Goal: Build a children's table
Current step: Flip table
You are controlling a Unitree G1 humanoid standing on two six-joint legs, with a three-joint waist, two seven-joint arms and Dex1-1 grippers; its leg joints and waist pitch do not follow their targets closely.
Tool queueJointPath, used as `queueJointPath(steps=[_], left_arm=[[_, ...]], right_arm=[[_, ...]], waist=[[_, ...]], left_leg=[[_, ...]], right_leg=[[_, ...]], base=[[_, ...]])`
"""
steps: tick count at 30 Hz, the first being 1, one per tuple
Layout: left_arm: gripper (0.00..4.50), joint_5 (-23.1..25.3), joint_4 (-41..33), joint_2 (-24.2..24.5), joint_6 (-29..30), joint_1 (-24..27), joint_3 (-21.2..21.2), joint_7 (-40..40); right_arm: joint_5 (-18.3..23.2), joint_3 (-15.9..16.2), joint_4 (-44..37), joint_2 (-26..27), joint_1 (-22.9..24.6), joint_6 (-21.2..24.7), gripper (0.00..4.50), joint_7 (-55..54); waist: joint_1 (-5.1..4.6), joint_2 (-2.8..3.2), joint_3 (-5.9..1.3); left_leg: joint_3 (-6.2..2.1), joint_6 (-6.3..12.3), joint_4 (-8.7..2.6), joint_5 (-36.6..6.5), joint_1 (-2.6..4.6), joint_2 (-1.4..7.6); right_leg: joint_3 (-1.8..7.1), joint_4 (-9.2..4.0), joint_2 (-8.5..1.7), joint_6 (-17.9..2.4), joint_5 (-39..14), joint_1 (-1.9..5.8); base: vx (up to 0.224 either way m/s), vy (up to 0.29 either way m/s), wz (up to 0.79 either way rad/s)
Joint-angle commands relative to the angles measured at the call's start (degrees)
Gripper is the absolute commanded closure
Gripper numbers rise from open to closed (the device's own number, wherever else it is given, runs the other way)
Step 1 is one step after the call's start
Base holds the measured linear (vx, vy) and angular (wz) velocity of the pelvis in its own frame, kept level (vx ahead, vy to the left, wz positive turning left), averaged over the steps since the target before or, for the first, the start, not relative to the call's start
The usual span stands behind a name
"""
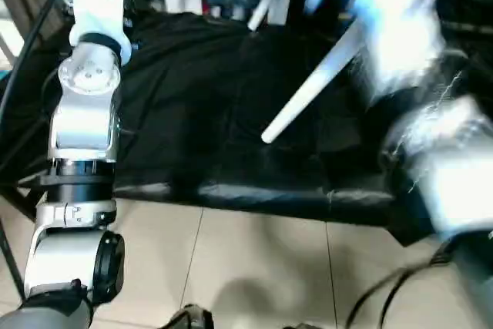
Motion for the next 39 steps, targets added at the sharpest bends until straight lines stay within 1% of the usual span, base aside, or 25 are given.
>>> queueJointPath(steps=[1,2,3,4,5,7,9,12,13,15,17,18,19,20,24,25,26,27,29,30,32,34,36,37,39], left_arm=[[2.78,-0.49,-2.45,0.47,-0.13,-0.48,0.09,-0.3],[2.78,-0.5,-2.48,0.55,-0.13,-0.41,-0.02,-0.32],[2.79,-0.53,-2.55,0.67,-0.15,-0.3,-0.11,-0.37],[2.79,-0.58,-2.6,0.74,-0.16,-0.23,-0.16,-0.4],[2.8,-0.64,-2.66,0.83,-0.23,-0.15,-0.29,-0.46],[2.81,-0.65,-2.66,0.93,-0.34,-0.1,-0.52,-0.5],[2.82,-0.67,-2.55,1.03,-0.47,-0.1,-0.61,-0.54],[2.83,-0.71,-2.19,1.19,-0.75,-0.22,-0.77,-0.55],[2.83,-0.71,-1.97,1.32,-0.96,-0.3,-0.93,-0.59],[2.83,-0.77,-1.71,1.44,-1.16,-0.4,-1.06,-0.63],[2.83,-0.85,-1.45,1.59,-1.3,-0.45,-1.16,-0.63],[2.83,-0.88,-1.38,1.64,-1.33,-0.46,-1.16,-0.64],[2.83,-0.9,-1.37,1.66,-1.33,-0.47,-1.16,-0.64],[2.83,-0.9,-1.38,1.66,-1.32,-0.46,-1.18,-0.62],[2.83,-0.96,-1.45,1.78,-1.32,-0.35,-1.23,-0.55],[2.83,-1.01,-1.51,1.91,-1.3,-0.25,-1.28,-0.5],[2.83,-1.03,-1.52,1.97,-1.3,-0.22,-1.29,-0.48],[2.83,-1.04,-1.55,1.98,-1.3,-0.19,-1.29,-0.48],[2.84,-1.05,-1.77,2.07,-1.23,0.01,-1.28,-0.47],[2.84,-1.06,-2.18,2.18,-1.09,0.3,-1.26,-0.45],[2.84,-1.07,-2.44,2.21,-0.99,0.48,-1.26,-0.43],[2.84,-1.11,-2.81,2.33,-0.85,0.84,-1.24,-0.39],[2.84,-1.12,-2.75,2.4,-0.87,0.93,-1.26,-0.37],[2.84,-1.11,-2.73,2.4,-0.88,0.92,-1.27,-0.36],[2.84,-1.1,-2.56,2.38,-0.9,0.85,-1.3,-0.3]], right_arm=[[1.83,-1.4,-5.82,0.81,6.43,4.04,0.03,-4.35],[2.01,-1.68,-7.88,1.21,9.12,5.27,0.03,-5.0],[2.28,-1.84,-11.22,1.69,13.19,6.88,0.0,-5.76],[2.42,-1.9,-13.28,1.91,15.46,7.78,0.0,-5.94],[2.13,-1.62,-17.14,1.84,19.33,9.19,0.0,-6.4],[1.82,-1.57,-24.59,1.79,26.56,12.87,0.0,-8.68],[0.09,-2.31,-30.1,2.05,31.47,15.89,0.0,-12.57],[-2.06,-3.86,-33.97,2.63,34.45,19.1,0.0,-17.87],[-2.87,-5.04,-34.58,2.99,34.66,20.64,0.0,-21.08],[-2.67,-6.86,-33.85,3.55,33.34,22.13,0.0,-24.84],[-1.13,-8.34,-32.14,3.67,30.69,24.98,0.0,-27.48],[0.42,-9.07,-30.06,3.64,28.6,25.74,0.0,-27.85],[1.01,-9.27,-29.72,3.66,28.02,26.31,0.0,-28.05],[1.78,-9.54,-28.78,3.57,27.03,27.37,0.0,-28.26],[3.26,-11.49,-21.01,3.05,21.12,29.61,0.0,-28.85],[3.16,-12.04,-17.02,2.65,18.24,29.94,0.0,-28.4],[3.17,-12.18,-15.12,2.44,16.82,29.83,0.18,-27.75],[3.17,-12.25,-14.64,2.39,16.45,29.69,0.28,-27.7],[3.98,-13.03,-11.85,2.28,14.25,29.76,0.41,-27.51],[4.71,-13.42,-9.71,1.99,12.79,30.21,0.53,-27.86],[4.97,-13.44,-8.65,1.81,12.29,30.09,0.75,-27.41],[5.5,-13.91,-5.98,1.71,11.16,29.35,0.8,-26.41],[5.85,-14.42,-4.44,1.69,10.42,28.74,1.01,-25.96],[5.89,-14.48,-4.27,1.67,10.31,28.64,1.18,-25.88],[6.16,-14.81,-3.7,1.53,9.85,28.24,1.22,-25.58]], waist=[[-0.15,0.77,-6.11],[-0.22,0.87,-5.94],[-0.24,0.65,-6.18],[-0.21,0.64,-6.12],[-0.28,0.35,-6.13],[-0.17,0.39,-5.83],[-0.28,0.29,-5.75],[-0.55,0.2,-5.5],[-0.56,0.48,-5.51],[-0.82,0.21,-5.41],[-0.89,0.25,-5.43],[-0.92,0.27,-5.54],[-1.0,0.36,-5.58],[-1.01,0.24,-5.5],[-0.98,0.23,-5.83],[-0.9,0.13,-5.83],[-1.0,0.21,-5.82],[-0.88,0.27,-5.75],[-0.67,-0.11,-5.82],[-0.7,-0.53,-5.88],[-0.52,-0.13,-5.79],[-0.57,-0.17,-5.79],[-0.6,-0.13,-5.74],[-0.54,-0.12,-5.75],[-0.58,-0.13,-5.79]], left_leg=[[-2.11,0.05,-4.91,-8.74,4.08,3.91],[-2.18,-0.79,-5.15,-9.85,4.05,3.95],[-2.28,-1.37,-5.21,-10.03,4.05,3.87],[-2.26,-1.65,-5.27,-10.16,3.92,3.83],[-2.23,-1.64,-5.27,-10.46,3.8,3.73],[-2.31,-2.05,-5.54,-12.07,3.8,3.86],[-2.43,-2.59,-5.73,-12.81,3.77,3.83],[-2.43,-3.91,-5.95,-16.13,3.85,3.67],[-2.49,-4.29,-5.96,-16.84,3.97,3.65],[-2.53,-5.11,-6.05,-18.3,4.06,3.53],[-2.52,-5.33,-6.0,-18.88,4.22,3.43],[-2.58,-5.27,-6.0,-18.13,4.09,3.45],[-2.58,-5.22,-5.94,-17.89,4.12,3.43],[-2.45,-5.11,-5.92,-17.74,4.15,3.44],[-2.29,-4.64,-5.63,-14.19,3.95,3.32],[-2.17,-4.43,-5.59,-13.48,4.0,3.35],[-2.17,-4.34,-5.51,-12.98,3.84,3.24],[-2.03,-4.26,-5.45,-13.06,3.9,3.27],[-1.98,-3.9,-5.42,-12.1,3.88,3.37],[-1.95,-3.46,-5.37,-11.24,3.84,3.38],[-1.92,-3.49,-5.39,-11.05,3.92,3.45],[-1.91,-4.05,-5.44,-11.99,4.05,3.45],[-1.98,-4.42,-5.53,-13.24,4.03,3.48],[-1.97,-4.59,-5.54,-13.24,4.06,3.5],[-1.98,-4.71,-5.52,-13.32,4.05,3.49]], right_leg=[[1.37,-2.36,-2.76,-15.9,0.7,1.97],[1.48,-2.4,-2.66,-14.92,-0.01,1.83],[1.42,-2.38,-2.67,-14.26,0.05,2.08],[1.44,-2.46,-2.79,-13.87,-0.19,2.02],[1.44,-2.52,-2.82,-13.79,-0.68,2.09],[1.59,-2.93,-3.01,-12.62,-3.38,2.0],[1.65,-3.13,-2.98,-11.51,-5.21,1.84],[1.8,-3.77,-3.08,-10.74,-10.49,1.54],[1.79,-3.82,-3.14,-10.54,-11.31,1.45],[1.85,-4.12,-3.08,-9.58,-13.27,1.26],[1.87,-4.22,-3.01,-9.15,-14.07,1.18],[1.83,-4.06,-3.06,-8.96,-13.23,1.35],[1.8,-4.0,-2.97,-9.02,-12.72,1.27],[1.79,-4.08,-2.83,-8.84,-12.3,1.13],[1.66,-3.46,-2.82,-10.06,-7.86,1.52],[1.67,-3.48,-2.77,-10.25,-7.08,1.46],[1.61,-3.34,-2.76,-10.85,-6.65,1.65],[1.66,-3.44,-2.82,-10.97,-6.76,1.52],[1.66,-3.34,-2.92,-11.02,-6.07,1.69],[1.62,-3.2,-2.95,-11.39,-5.52,1.83],[1.58,-3.18,-2.93,-11.41,-6.09,1.65],[1.55,-3.22,-2.87,-11.22,-6.51,1.6],[1.6,-3.32,-2.96,-11.08,-7.49,1.59],[1.6,-3.35,-2.95,-10.97,-7.54,1.55],[1.59,-3.3,-2.98,-11.08,-7.36,1.57]], base=[[0.0,0.0,0.0],[0.0,0.0,0.0],[0.0,0.0,0.0],[0.0,0.0,0.0],[0.0,0.0,0.0],[0.0,0.0,0.0],[0.0,0.0,0.0],[0.0,0.0,0.0],[0.0,0.0,0.0],[0.0,0.0,0.0],[0.0,0.0,0.0],[0.0,0.0,0.0],[0.0,0.0,0.0],[0.0,0.0,0.0],[0.0,0.0,0.0],[0.0,0.0,0.0],[0.0,0.0,0.0],[0.0,0.0,0.0],[0.0,0.0,0.0],[0.0,0.0,0.0],[0.0,0.0,0.0],[0.0,0.0,0.0],[0.0,0.0,0.0],[0.0,0.0,0.0],[0.0,0.0,0.0]])
